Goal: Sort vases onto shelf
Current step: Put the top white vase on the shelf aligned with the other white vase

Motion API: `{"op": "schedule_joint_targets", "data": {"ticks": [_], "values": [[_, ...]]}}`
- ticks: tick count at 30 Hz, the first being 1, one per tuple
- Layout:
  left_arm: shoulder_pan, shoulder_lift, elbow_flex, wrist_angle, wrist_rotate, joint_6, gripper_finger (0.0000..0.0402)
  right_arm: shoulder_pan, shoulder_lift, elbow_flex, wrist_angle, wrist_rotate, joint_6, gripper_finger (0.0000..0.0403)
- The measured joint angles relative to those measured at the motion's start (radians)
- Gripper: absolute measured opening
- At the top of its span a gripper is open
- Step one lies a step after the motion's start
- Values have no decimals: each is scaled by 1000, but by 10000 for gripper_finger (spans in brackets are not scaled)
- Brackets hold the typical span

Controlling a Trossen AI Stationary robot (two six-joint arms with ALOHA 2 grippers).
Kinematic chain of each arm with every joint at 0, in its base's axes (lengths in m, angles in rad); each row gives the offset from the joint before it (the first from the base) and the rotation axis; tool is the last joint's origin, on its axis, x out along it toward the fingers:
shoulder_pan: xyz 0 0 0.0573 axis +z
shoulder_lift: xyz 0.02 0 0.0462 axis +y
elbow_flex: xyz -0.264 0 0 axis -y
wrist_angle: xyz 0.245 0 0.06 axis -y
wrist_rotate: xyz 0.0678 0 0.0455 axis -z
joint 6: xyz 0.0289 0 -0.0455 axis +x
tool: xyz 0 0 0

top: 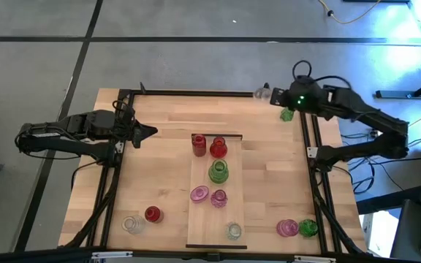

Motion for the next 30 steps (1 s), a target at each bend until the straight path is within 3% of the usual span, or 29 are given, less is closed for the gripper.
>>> {"op": "schedule_joint_targets", "data": {"ticks": [11,16,20,26,30], "values": [[0,0,0,88,9,96,68,170,166,347,8,22,-162,1],[0,0,0,232,189,267,68,256,291,507,9,17,-231,1],[0,0,0,440,332,315,68,307,391,622,18,-14,-275,1],[-7,0,0,680,452,391,68,352,509,758,27,-75,-304,1],[-43,25,3,778,470,456,81,352,560,808,31,-116,-314,1]]}}
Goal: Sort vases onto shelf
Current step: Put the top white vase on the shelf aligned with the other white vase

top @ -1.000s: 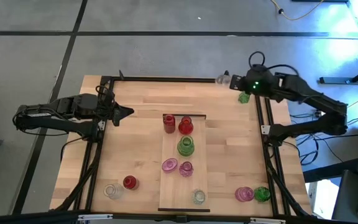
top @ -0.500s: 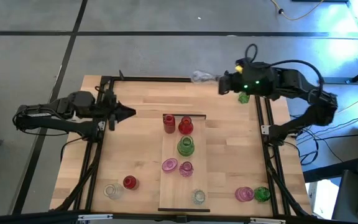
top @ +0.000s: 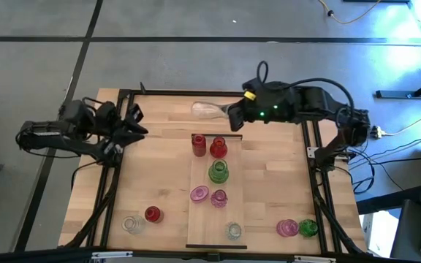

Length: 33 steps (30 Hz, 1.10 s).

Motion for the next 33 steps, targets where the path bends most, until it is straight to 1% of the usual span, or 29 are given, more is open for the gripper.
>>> {"op": "schedule_joint_targets", "data": {"ticks": [4,7,11,15,17,21,23,26,29,33], "values": [[-52,65,51,5,-4,97,120,-3,21,8,22,-14,4,1],[-88,136,104,1,-5,184,161,-3,28,8,84,-16,12,1],[-127,242,190,-5,-10,297,213,-3,32,9,125,-24,21,1],[-154,319,290,-44,-80,433,247,-3,36,9,115,-24,39,1],[-167,340,343,-104,-169,523,255,-3,35,9,115,-21,49,1],[-215,374,447,-266,-469,755,259,-2,35,9,117,36,97,1],[-240,408,496,-331,-597,845,259,-3,37,9,126,69,126,1],[-267,483,566,-446,-724,903,259,-3,47,9,136,95,165,1],[-284,565,624,-546,-830,910,259,-3,71,9,147,111,178,1],[-306,639,675,-583,-998,969,259,-2,103,8,177,108,202,1]]}}
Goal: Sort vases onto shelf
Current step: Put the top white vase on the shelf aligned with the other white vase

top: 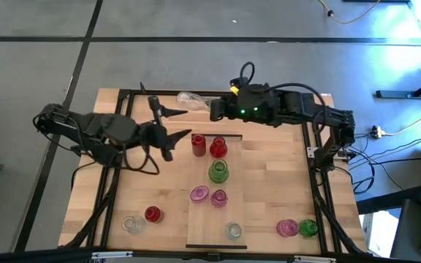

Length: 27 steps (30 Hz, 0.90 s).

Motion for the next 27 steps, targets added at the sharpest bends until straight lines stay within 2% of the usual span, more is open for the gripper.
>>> {"op": "schedule_joint_targets", "data": {"ticks": [3,6,13,19,27], "values": [[-6,40,15,0,-119,41,259,0,23,0,1,-12,2,1],[-5,56,19,-18,-169,48,259,0,45,0,9,-30,4,1],[17,53,21,-30,-157,19,259,0,77,0,105,-90,4,1],[43,53,21,-119,-147,-45,259,0,88,0,117,-117,2,1],[65,70,20,-209,-77,-169,259,6,96,0,113,-150,0,1]]}}
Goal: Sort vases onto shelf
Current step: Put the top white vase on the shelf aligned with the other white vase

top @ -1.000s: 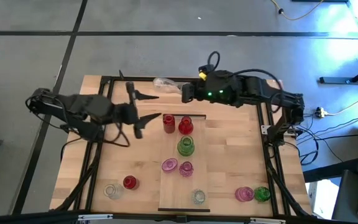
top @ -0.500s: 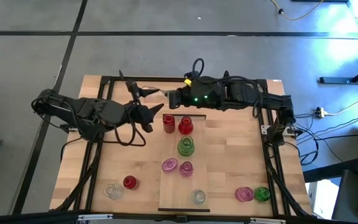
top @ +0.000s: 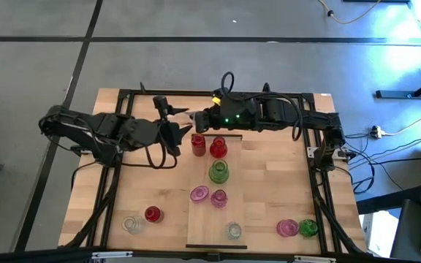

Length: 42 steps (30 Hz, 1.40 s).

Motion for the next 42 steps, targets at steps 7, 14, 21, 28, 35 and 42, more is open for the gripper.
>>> {"op": "schedule_joint_targets", "data": {"ticks": [7,14,21,28,35,42], "values": [[-20,37,0,9,36,-9,259,2,25,0,-22,-28,19,1],[-58,44,9,11,-23,-9,259,1,33,0,-41,-24,21,1],[-60,43,55,10,-25,-11,219,0,33,0,-61,-12,24,1],[-35,51,76,-60,49,-107,160,-1,34,0,-79,-10,24,1],[-29,56,76,-109,21,-107,174,-1,35,-2,-71,-11,24,1],[-20,58,73,-122,33,-140,220,4,33,1,-45,-33,27,1]]}}
